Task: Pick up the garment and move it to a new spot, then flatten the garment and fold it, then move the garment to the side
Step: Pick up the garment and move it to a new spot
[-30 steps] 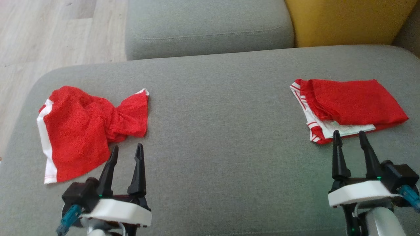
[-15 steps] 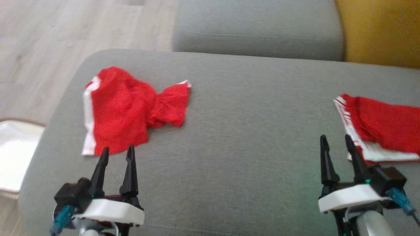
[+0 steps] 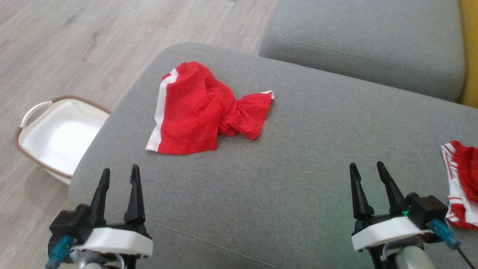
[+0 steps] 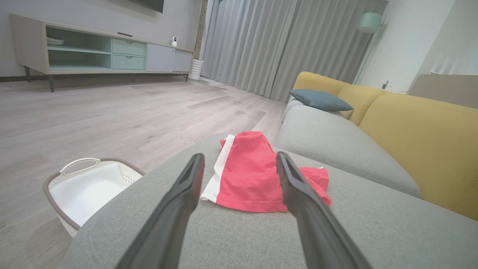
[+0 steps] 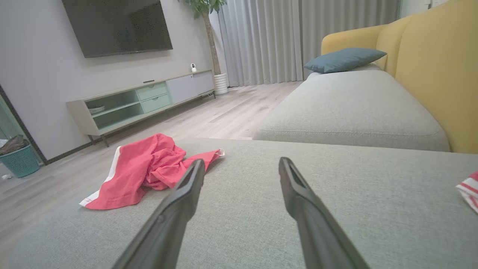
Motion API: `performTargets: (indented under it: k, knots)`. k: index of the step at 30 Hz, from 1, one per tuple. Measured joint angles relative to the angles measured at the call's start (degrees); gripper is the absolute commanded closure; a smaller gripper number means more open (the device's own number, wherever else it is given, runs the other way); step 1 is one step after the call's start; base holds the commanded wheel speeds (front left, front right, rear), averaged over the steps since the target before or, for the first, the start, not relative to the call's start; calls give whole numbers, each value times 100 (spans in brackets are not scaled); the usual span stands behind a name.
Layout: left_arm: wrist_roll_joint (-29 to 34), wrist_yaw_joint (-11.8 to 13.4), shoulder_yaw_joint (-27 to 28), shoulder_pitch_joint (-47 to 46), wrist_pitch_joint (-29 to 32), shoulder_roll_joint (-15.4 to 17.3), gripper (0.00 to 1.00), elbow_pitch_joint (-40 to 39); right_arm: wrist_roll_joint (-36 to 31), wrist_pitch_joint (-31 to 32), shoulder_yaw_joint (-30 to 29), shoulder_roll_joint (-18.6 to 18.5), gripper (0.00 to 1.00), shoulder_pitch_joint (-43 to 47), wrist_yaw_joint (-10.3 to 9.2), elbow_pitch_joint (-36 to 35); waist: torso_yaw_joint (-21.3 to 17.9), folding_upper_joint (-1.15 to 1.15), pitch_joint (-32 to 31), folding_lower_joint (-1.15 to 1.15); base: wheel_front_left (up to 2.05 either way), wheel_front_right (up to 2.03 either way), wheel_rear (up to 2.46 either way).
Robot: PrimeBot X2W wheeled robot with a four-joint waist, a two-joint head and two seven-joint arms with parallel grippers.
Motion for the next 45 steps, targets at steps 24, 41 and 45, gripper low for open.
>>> performTargets:
  k: [24, 41, 45]
  knots:
    - [270, -343, 145, -1410, 0, 35, 0, 918, -784, 175, -801, -2, 0, -465, 0, -784, 12, 0, 1255, 0, 0, 0, 0]
    - [74, -604, -569, -3920, 1699, 798, 0, 4132, -1083, 946, -1287, -166, 0, -836, 0, -2351, -408, 0, 2437, 1, 0, 0, 0]
    - [-11, -639, -654, -4257, 1711, 818, 0, 4585, -1082, 994, -1288, -171, 0, -835, 0, -2454, -511, 0, 2565, 1, 0, 0, 0]
